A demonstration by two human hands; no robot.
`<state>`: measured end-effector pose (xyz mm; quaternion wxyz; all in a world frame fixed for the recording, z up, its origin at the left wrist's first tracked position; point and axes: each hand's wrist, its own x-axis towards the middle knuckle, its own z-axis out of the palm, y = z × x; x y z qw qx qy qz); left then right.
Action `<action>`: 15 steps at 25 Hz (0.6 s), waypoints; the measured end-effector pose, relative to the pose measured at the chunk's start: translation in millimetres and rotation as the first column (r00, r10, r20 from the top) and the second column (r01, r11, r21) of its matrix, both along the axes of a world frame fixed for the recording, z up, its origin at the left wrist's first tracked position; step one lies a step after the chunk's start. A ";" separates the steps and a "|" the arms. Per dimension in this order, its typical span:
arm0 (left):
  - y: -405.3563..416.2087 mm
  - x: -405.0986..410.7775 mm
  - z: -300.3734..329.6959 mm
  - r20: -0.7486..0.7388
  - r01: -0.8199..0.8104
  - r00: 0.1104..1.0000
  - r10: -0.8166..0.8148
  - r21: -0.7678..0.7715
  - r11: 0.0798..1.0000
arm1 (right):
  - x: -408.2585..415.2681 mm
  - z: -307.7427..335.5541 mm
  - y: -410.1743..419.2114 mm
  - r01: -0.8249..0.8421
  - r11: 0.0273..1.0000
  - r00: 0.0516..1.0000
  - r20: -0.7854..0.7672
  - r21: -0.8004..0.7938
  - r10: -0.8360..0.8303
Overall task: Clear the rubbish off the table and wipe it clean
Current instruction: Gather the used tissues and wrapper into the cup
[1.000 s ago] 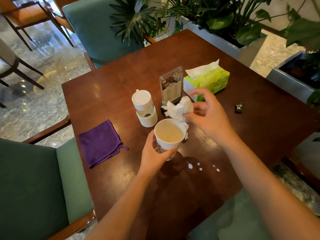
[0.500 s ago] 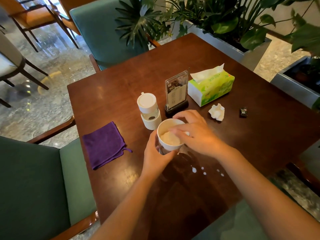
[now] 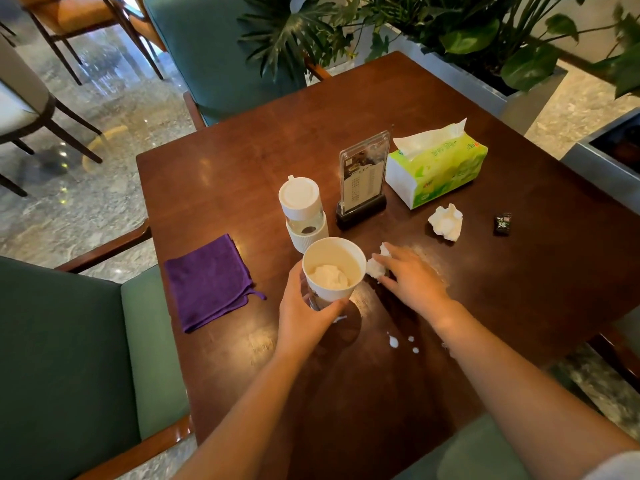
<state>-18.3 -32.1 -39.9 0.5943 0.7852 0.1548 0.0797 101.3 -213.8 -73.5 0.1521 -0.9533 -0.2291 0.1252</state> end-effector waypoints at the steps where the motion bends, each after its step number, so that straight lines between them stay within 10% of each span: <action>1: 1.4 -0.2 -0.7 -0.006 -0.002 1.000 0.002 0.005 1.000 | -0.6 -4.8 3.9 0.001 1.000 1.000 -0.004 0.017 -0.001; 15: 14.3 -0.4 11.6 -0.002 -0.014 1.000 0.014 0.019 1.000 | -5.9 -25.7 21.0 0.137 0.984 0.982 0.114 0.117 -0.150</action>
